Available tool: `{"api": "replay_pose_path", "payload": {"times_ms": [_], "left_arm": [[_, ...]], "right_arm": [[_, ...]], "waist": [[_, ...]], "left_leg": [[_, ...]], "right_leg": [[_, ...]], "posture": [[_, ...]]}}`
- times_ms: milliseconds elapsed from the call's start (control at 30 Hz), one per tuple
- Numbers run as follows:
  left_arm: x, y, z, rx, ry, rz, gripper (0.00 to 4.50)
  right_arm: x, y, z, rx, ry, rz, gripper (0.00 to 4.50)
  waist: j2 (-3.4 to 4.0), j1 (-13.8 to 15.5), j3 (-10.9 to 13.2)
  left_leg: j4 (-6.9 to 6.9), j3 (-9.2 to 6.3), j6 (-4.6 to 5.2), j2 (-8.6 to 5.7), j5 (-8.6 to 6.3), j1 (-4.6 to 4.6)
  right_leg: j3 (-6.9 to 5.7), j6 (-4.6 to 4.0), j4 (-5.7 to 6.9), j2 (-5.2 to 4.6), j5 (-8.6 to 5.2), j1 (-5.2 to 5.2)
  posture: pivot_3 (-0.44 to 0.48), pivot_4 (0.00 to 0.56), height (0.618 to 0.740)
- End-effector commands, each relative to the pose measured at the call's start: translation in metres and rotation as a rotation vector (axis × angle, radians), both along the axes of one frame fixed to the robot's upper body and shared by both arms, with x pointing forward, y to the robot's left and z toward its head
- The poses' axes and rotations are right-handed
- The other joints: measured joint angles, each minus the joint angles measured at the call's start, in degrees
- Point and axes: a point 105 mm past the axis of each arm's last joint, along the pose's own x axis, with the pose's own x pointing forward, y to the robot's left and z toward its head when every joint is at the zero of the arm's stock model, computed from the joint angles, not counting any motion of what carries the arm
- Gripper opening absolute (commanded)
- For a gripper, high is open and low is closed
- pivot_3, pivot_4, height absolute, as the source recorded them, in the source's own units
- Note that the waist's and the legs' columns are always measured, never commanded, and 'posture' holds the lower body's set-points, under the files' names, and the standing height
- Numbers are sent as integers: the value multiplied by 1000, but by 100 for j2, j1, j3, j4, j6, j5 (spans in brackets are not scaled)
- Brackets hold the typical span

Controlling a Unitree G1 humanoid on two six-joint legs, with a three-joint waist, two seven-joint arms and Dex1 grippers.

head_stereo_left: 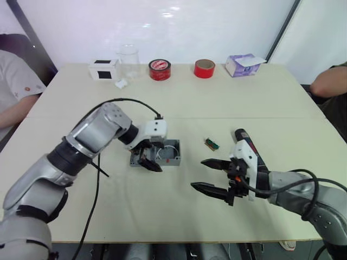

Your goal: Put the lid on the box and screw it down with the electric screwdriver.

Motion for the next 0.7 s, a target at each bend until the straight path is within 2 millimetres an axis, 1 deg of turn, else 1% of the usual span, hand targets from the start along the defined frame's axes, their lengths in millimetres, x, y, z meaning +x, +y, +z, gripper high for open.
{"api": "replay_pose_path", "payload": {"times_ms": [33, 100, 133, 167, 200, 233, 367, 400, 433, 467, 700], "left_arm": [[1, -7, 2, 8, -29, -10, 4500], [1, -8, 1, 13, -30, -18, 4500], [1, -8, 0, 20, -34, -22, 3990], [1, -7, -2, 30, -38, -33, 3761], [1, -7, -5, 39, -42, -42, 3359], [1, -7, -7, 48, -45, -44, 2860], [3, -8, -12, 66, -55, -56, 1132], [4, -8, -13, 69, -57, -55, 787], [5, -9, -14, 70, -57, -55, 318], [5, -9, -15, 72, -56, -56, 12], [3, -9, -18, 82, -48, -88, 12]], "right_arm": [[-1, 6, 12, 21, -53, 9, 4490], [-1, 7, 12, 25, -51, 5, 4490], [0, 8, 12, 27, -51, 4, 4500], [0, 9, 12, 30, -51, 1, 4500], [0, 9, 12, 33, -51, -4, 4500], [0, 9, 12, 36, -51, -8, 4500], [0, 10, 12, 46, -51, -25, 4500], [0, 9, 11, 49, -52, -29, 4500], [0, 10, 11, 51, -52, -33, 4500], [0, 10, 11, 52, -53, -36, 4500], [-4, 6, 7, 51, -51, -57, 4500]], "waist": [[0, -4, 0], [0, -5, 0], [0, -6, 0], [0, -6, 0], [0, -5, 0], [0, -2, 0], [0, 2, 0], [0, 1, 0], [0, 2, 0], [0, 2, 0], [3, 7, -2]], "left_leg": [[0, 0, 0, 0, 0, 0], [0, -1, 0, 0, 0, 1], [0, -2, 0, 1, 0, 1], [0, -2, 0, 1, 0, 1], [0, -2, 0, 1, 0, 1], [0, -2, 0, 1, 0, 1], [0, -2, 0, 0, 0, 0], [0, -1, 0, 0, 0, 0], [0, -2, 0, 0, 0, -1], [0, -2, 0, 0, 0, 0], [2, -1, 0, -2, 0, 1]], "right_leg": [[0, 0, 0, 0, 0, 0], [0, 0, 0, 1, 0, 0], [0, 0, 0, 1, 0, 0], [0, 0, 0, 1, 0, 0], [0, 0, 0, 1, 0, 0], [0, 0, 1, 1, 0, 0], [0, 0, 1, -1, 0, 0], [0, 0, 1, -1, 0, 0], [0, 0, 0, -1, 0, 0], [0, 0, 0, -1, 0, 0], [0, 1, 2, -2, 1, 1]], "posture": [[0, 150, 740], [0, 150, 740], [0, 150, 740], [0, 150, 740], [0, 150, 740], [0, 150, 740], [0, 150, 740], [0, 150, 740], [0, 150, 740], [0, 150, 740], [0, 150, 740]]}}
